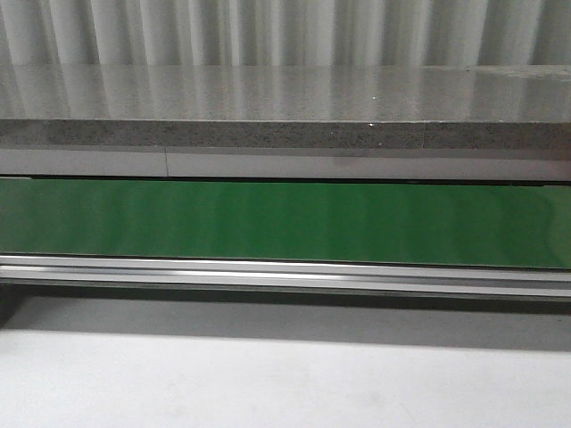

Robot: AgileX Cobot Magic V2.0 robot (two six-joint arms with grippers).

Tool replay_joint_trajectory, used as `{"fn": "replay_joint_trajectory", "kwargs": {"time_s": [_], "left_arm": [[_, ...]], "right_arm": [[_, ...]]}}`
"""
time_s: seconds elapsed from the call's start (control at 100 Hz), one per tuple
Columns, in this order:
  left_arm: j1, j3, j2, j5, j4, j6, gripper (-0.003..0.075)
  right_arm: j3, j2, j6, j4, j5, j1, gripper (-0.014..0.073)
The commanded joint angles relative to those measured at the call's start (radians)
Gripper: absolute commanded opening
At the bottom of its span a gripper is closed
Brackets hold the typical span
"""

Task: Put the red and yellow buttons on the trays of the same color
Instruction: 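Move the left gripper down over the yellow button in the pile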

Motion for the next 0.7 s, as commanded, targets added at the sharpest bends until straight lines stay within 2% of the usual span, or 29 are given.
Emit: {"fn": "replay_joint_trajectory", "kwargs": {"time_s": [0.0, 0.69], "left_arm": [[0.001, 0.044, -0.036, -0.075, -0.008, -0.005, -0.0020], [0.001, 0.040, -0.036, -0.071, 0.022, -0.005, -0.0020]], "right_arm": [[-0.020, -0.014, -0.001, -0.013, -0.074, -0.006, -0.0065], [-0.020, -0.014, -0.001, -0.013, -0.074, -0.006, -0.0065]]}}
